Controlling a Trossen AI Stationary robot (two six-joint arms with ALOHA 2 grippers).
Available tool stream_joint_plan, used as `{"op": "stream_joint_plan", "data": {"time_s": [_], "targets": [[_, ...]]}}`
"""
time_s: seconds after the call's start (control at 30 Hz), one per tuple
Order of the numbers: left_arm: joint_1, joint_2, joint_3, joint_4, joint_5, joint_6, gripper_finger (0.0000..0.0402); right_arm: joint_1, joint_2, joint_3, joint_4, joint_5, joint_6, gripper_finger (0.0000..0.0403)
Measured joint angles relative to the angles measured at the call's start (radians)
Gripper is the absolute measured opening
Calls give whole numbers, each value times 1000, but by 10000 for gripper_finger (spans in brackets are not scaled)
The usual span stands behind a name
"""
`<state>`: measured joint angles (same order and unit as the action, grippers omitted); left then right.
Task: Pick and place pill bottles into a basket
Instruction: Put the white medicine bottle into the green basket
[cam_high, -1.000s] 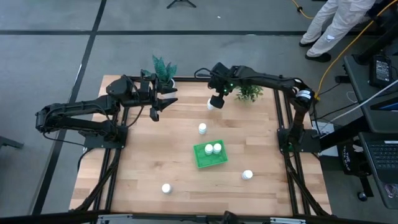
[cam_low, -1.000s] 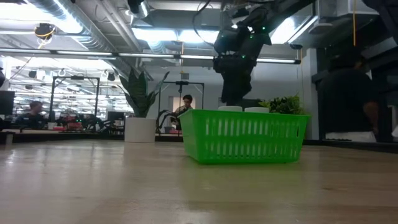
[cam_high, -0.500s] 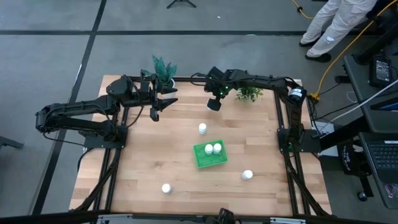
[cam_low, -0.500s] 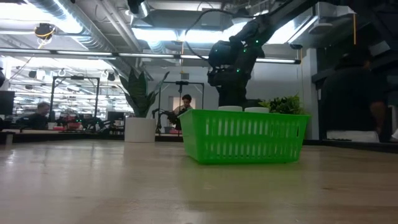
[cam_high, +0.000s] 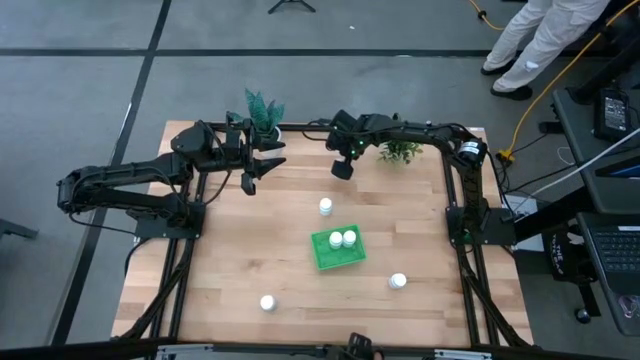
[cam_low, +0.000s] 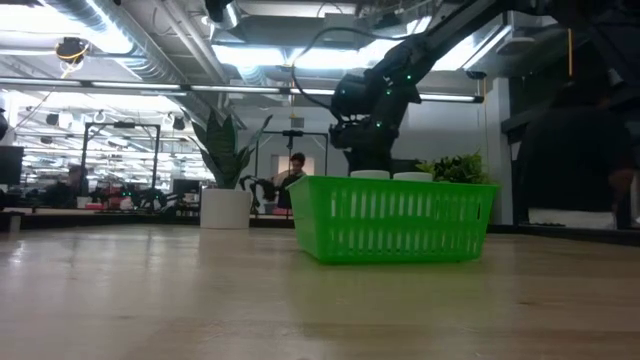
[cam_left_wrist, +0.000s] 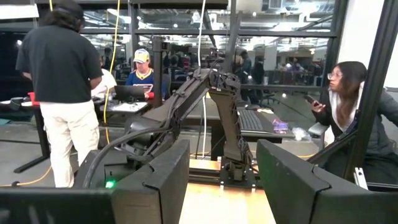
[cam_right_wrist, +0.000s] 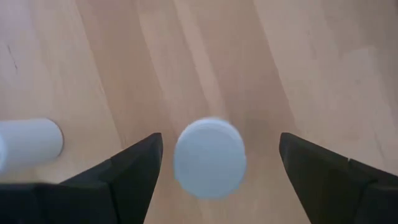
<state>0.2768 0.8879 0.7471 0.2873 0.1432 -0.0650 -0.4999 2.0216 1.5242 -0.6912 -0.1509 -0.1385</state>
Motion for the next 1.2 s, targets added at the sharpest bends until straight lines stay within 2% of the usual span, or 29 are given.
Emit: {"op": "stream_joint_plan", "data": {"time_s": [0.73, 0.93, 1.2], "targets": [[0, 0, 0, 0, 0, 0, 180, -2, 0, -1, -19, 1, 2, 320], [0, 0, 0, 0, 0, 0, 180, -2, 0, -1, -18, 2, 2, 279], [0, 0, 0, 0, 0, 0, 180, -2, 0, -1, -18, 0, 2, 192]]}}
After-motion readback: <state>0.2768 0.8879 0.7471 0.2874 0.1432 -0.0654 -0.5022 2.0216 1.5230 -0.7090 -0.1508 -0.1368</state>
